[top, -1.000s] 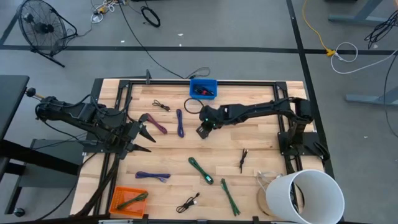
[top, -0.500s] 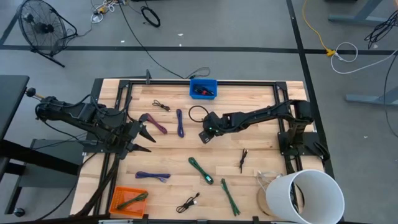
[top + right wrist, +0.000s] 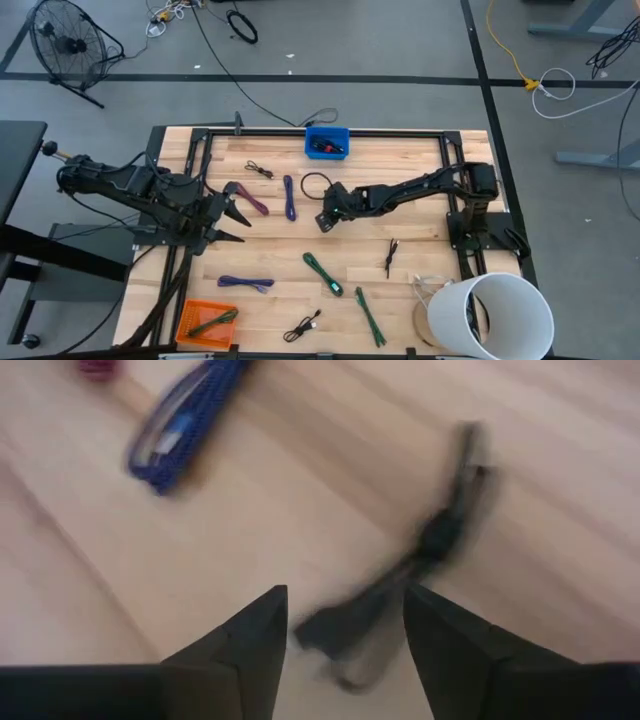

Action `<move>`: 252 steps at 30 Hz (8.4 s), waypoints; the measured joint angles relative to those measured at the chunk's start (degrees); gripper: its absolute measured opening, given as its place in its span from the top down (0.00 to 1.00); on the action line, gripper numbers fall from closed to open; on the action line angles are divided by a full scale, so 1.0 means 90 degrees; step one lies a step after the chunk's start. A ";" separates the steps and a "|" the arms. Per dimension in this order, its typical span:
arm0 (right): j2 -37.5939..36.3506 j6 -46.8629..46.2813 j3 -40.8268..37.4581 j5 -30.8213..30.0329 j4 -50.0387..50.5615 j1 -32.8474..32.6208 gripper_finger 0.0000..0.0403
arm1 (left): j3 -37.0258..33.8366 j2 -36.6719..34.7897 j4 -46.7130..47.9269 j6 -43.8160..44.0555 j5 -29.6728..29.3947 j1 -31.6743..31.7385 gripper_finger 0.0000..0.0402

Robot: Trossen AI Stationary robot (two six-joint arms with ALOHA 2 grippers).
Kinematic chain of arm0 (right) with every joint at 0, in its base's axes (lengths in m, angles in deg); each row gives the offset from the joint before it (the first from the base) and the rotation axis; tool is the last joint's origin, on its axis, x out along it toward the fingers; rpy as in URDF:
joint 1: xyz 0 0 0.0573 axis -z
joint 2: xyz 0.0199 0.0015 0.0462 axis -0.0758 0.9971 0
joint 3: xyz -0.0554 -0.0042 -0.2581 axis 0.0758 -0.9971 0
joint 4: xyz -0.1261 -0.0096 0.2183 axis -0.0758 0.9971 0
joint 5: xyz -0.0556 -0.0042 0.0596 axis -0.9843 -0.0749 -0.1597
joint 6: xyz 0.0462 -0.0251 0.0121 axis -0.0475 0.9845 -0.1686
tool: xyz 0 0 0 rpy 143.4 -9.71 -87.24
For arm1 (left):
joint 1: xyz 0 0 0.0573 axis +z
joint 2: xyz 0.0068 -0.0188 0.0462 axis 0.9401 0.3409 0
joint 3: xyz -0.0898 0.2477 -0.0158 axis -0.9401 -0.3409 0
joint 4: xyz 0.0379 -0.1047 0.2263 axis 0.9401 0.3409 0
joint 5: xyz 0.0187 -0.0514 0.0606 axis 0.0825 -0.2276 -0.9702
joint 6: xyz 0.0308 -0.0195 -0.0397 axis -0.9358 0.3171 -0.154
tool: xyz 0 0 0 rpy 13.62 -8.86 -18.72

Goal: Pick & Place USB Port
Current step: Put the black charger cable into the blue bin

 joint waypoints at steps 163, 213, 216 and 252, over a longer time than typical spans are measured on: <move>-0.0091 -0.5430 0.3177 0.0840 0.8559 -0.3569 0.67 | 0.0000 0.0000 0.0481 0.0015 -0.0005 0.0000 0.52; -0.1499 -0.6305 -0.1039 0.0553 0.3536 -0.3322 0.58 | -0.0001 0.0001 0.0479 0.0010 -0.0002 0.0000 0.52; -0.1480 -0.6304 -0.1041 0.0513 0.3571 -0.3322 0.58 | -0.0001 0.0000 0.0478 0.0011 -0.0002 -0.0001 0.52; -0.2305 -0.4572 -0.1675 -0.0037 0.2944 -0.2464 0.99 | -0.0002 0.0001 0.0471 0.0000 -0.0035 -0.0002 0.52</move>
